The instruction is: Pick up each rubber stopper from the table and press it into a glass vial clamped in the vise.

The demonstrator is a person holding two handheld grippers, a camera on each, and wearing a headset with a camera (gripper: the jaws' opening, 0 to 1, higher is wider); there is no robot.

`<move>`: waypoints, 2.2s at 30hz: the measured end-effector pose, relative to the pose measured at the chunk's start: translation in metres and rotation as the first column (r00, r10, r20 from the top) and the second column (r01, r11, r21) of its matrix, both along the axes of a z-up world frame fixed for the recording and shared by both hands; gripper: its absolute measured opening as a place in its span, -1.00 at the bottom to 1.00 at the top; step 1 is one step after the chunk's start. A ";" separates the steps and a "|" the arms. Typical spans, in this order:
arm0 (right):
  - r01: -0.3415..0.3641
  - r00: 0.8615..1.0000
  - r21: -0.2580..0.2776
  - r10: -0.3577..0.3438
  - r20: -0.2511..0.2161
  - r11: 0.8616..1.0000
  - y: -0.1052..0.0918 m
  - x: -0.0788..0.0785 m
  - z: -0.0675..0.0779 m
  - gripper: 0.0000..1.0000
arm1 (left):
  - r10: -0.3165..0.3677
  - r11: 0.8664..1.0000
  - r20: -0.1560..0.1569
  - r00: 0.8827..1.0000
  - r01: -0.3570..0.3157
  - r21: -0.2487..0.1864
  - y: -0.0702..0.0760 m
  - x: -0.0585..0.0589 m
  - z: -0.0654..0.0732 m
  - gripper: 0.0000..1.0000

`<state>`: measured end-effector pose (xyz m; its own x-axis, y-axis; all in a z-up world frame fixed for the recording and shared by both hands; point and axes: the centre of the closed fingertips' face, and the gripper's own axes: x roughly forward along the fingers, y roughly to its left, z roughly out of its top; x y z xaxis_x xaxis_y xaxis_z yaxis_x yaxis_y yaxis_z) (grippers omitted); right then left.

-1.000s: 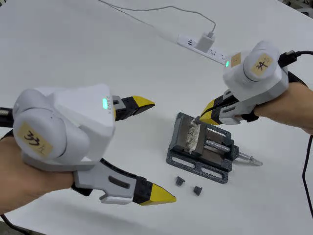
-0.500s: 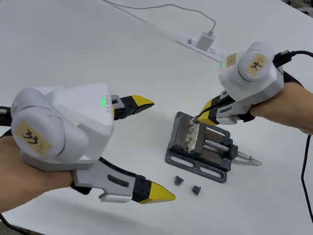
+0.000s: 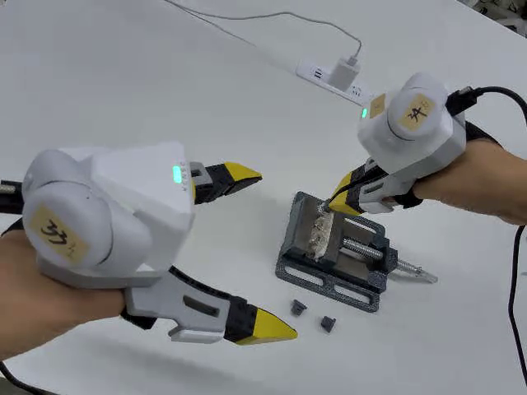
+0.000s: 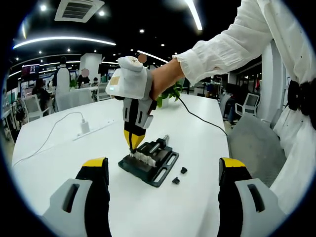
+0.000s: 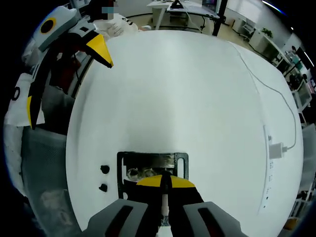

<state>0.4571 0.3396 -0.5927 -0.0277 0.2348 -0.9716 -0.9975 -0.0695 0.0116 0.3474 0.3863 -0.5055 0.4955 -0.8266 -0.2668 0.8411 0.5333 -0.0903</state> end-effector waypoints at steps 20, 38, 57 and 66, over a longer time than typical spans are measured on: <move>-0.017 1.000 -0.061 0.018 0.004 0.998 -0.001 0.000 -0.002 -1.00 | 0.003 1.000 0.010 1.000 -0.003 -0.003 0.001 0.002 0.004 0.81; -0.017 0.998 -0.073 0.021 0.058 0.997 -0.003 0.001 -0.003 -1.00 | -0.013 1.000 0.002 1.000 0.013 0.004 -0.003 0.001 -0.004 0.84; 0.050 0.997 0.040 -0.052 0.064 0.998 -0.004 0.003 0.000 -1.00 | -0.040 0.995 -0.041 0.998 0.044 0.087 0.002 -0.011 -0.031 0.90; 0.079 0.994 0.094 -0.086 0.071 0.992 -0.001 0.002 0.006 -0.94 | -0.038 0.994 -0.041 0.998 0.042 0.096 0.005 -0.014 -0.029 0.89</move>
